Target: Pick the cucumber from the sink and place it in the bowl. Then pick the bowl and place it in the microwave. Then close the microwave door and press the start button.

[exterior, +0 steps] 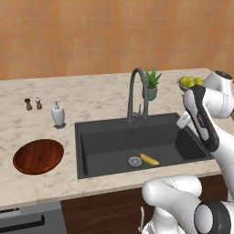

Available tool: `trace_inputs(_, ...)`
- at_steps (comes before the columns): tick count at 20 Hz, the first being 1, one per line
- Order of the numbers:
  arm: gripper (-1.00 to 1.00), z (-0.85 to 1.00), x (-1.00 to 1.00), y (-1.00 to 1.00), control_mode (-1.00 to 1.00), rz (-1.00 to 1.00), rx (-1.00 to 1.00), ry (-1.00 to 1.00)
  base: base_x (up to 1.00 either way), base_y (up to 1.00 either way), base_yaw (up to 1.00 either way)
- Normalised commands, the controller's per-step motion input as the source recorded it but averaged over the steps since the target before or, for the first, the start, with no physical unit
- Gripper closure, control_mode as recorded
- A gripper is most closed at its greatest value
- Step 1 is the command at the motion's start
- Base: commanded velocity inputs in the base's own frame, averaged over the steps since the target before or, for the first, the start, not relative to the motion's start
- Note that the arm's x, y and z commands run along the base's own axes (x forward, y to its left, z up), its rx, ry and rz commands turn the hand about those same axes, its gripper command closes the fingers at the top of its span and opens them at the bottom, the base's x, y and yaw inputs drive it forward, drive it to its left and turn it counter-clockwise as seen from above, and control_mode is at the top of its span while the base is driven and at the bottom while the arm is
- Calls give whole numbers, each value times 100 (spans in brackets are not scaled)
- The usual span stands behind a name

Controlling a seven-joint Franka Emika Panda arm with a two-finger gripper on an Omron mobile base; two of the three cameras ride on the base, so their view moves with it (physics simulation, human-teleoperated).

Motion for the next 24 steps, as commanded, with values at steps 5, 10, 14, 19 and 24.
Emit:
trace_inputs(5,-100,-34,36,-22,-100,31,11,-10,0,0,0)
trace_inputs(10,-100,-36,49,7,-100,19,4,-2,0,0,0)
trace_inputs(14,-100,-28,61,1,-100,12,2,1,0,0,0)
trace_inputs(19,-100,-38,42,3,-100,6,1,-1,0,0,0)
trace_inputs(24,-100,-37,10,-5,-100,5,15,-18,0,0,0)
